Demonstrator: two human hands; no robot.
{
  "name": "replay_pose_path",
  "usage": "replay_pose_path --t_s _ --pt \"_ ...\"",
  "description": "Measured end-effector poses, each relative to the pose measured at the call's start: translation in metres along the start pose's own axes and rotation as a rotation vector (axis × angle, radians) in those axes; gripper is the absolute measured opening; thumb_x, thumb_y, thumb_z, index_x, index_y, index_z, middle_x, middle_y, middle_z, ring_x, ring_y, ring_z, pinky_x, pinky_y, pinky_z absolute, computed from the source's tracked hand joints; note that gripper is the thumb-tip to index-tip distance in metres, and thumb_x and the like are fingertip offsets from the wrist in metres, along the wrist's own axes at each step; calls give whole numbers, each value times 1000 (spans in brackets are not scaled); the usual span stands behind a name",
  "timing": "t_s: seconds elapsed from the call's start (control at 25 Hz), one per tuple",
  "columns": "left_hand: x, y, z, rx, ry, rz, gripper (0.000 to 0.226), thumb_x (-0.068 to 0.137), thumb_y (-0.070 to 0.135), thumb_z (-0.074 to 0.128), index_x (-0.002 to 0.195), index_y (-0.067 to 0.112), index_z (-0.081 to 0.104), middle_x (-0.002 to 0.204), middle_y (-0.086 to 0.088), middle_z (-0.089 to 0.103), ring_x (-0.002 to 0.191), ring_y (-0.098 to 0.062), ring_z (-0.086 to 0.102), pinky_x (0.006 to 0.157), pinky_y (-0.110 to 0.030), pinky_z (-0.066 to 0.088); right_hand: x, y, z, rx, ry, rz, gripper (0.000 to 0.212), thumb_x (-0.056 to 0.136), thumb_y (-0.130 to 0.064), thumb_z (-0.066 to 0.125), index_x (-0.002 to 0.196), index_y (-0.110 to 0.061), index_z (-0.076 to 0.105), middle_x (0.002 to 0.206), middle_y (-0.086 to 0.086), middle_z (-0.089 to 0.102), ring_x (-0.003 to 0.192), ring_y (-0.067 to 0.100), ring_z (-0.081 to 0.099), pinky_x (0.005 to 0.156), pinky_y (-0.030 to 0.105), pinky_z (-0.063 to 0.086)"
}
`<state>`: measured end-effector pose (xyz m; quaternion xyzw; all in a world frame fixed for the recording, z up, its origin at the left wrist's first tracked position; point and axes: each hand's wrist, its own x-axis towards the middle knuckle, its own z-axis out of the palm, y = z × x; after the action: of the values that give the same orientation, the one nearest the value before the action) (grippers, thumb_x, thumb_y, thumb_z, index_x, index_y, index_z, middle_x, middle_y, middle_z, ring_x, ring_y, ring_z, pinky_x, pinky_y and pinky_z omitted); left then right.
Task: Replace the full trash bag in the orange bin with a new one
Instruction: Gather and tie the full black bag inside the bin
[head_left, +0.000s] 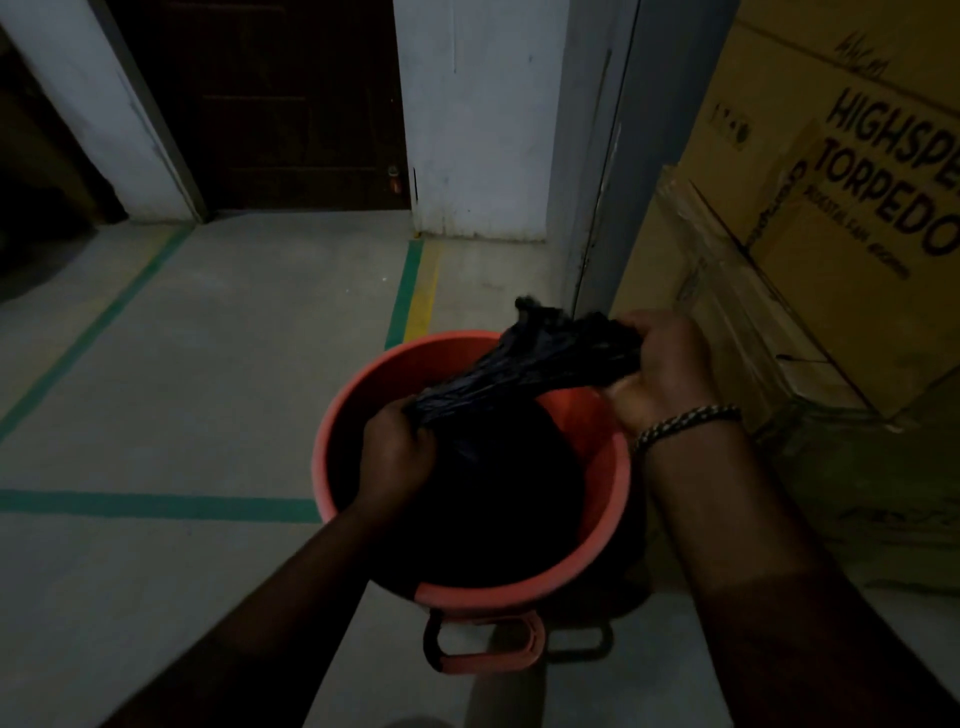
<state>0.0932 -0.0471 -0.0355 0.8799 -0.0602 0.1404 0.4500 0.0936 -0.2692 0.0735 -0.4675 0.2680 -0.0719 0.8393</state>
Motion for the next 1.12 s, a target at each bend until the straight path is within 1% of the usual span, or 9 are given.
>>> replay_pose_path --t_s 0.08,0.2,0.32,0.44,0.56,0.76,0.92,1.04,1.12 --pt "0 -4 0 61 -8 -55 43 69 15 43 96 1 74 95 -16 76 93 -28 71 72 -21 42 4 -9 -7 -552 324 -526 65 65 -8 64 130 -8 52 132 11 57 109 29 64 79 27 55" --pt "-6 -3 7 79 -54 -15 31 77 15 52 98 5 73 95 -13 76 93 -28 72 77 -27 47 -27 -2 12 -1036 -149 -1151 66 74 -1 65 135 -21 51 142 4 49 136 20 43 118 28 29" --pt "-16 4 16 4 -142 96 34 76 20 56 104 8 71 98 -3 74 91 -13 69 79 -14 49 -43 45 28 -1634 -723 -906 95 74 -17 70 153 -38 23 153 -3 40 149 19 25 120 64 -2" --pt "-13 -2 15 12 -150 158 28 78 11 67 106 10 70 100 -4 74 92 -9 68 83 -8 47 -31 74 15 -1921 -726 -715 91 79 -31 65 156 -38 16 143 0 54 138 25 44 117 66 10" --pt "-12 1 7 16 -142 141 17 81 25 59 96 24 67 95 4 71 89 -10 68 81 -23 51 -26 61 6 -1929 -621 -869 56 82 -33 59 138 -34 52 120 1 70 111 29 64 98 42 48" --pt "-12 8 8 -30 -119 -1 43 84 27 43 114 13 70 114 -2 71 107 -18 66 98 -29 49 -34 68 12 -1762 -514 -1163 38 80 -33 42 94 -21 74 83 7 75 80 33 69 79 39 49" --pt "-17 19 14 -104 -62 116 50 80 21 48 126 6 64 125 -7 62 121 -13 57 111 -23 38 -43 70 20 -1310 -612 -629 23 78 -21 49 68 -28 68 77 7 74 73 27 70 71 38 56" --pt "-16 22 20 -87 -125 160 58 82 34 47 136 15 57 131 -14 61 128 -36 55 112 -56 37 -41 67 25 -938 -562 -278 17 67 -11 54 59 -15 68 62 10 70 60 23 66 69 43 55" --pt "-12 36 21 -36 -272 0 55 95 36 39 140 8 53 142 -21 53 138 -39 45 116 -59 26 -38 59 24 -796 -546 -217 14 57 -9 53 57 -6 66 60 18 67 58 28 62 68 40 51"
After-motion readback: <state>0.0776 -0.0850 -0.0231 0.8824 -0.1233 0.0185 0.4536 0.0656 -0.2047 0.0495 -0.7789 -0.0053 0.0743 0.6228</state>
